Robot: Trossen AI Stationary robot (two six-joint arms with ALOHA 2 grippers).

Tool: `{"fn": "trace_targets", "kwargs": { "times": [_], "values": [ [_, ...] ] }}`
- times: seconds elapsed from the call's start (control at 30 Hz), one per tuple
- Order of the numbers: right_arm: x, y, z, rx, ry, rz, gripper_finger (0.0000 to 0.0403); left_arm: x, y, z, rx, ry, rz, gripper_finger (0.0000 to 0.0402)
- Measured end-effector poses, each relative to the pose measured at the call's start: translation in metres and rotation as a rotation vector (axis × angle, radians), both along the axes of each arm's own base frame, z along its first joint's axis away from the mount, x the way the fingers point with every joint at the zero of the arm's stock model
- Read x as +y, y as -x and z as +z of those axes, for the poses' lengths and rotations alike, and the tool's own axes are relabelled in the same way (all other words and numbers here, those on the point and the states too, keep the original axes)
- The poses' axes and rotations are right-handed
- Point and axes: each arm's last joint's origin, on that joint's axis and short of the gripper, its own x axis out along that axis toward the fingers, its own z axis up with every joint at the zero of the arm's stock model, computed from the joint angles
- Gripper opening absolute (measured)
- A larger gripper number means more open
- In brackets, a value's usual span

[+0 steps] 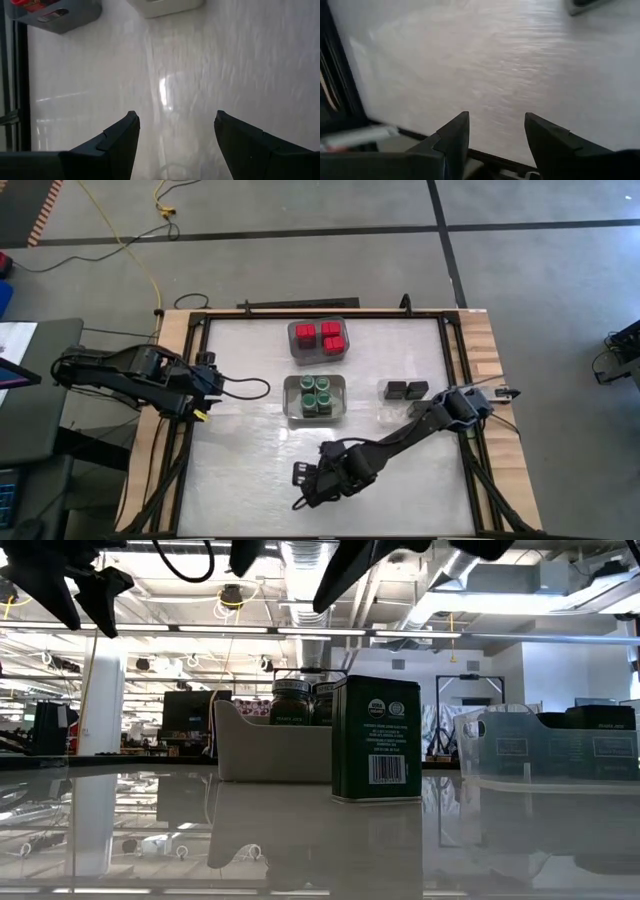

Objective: Sort spices by type
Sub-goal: Put the black spice can into the transparent bin

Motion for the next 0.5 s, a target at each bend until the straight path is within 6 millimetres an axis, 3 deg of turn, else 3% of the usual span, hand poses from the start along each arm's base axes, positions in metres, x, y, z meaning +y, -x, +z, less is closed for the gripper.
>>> {"fn": "trace_targets", "kwargs": {
  "times": [0.23,0.5],
  "values": [
    [-0.001,-0.002,0.001,-0.022,0.096,0.481,0.0206,0.0,0.0,0.0,-0.007,0.015,0.026,0.0247],
    [-0.033,-0.012,0.018,-0.047,0.241,0.729,0.0179,0.0,0.0,0.0,-0.009,0.018,0.033,0.0247]
  ]
}}
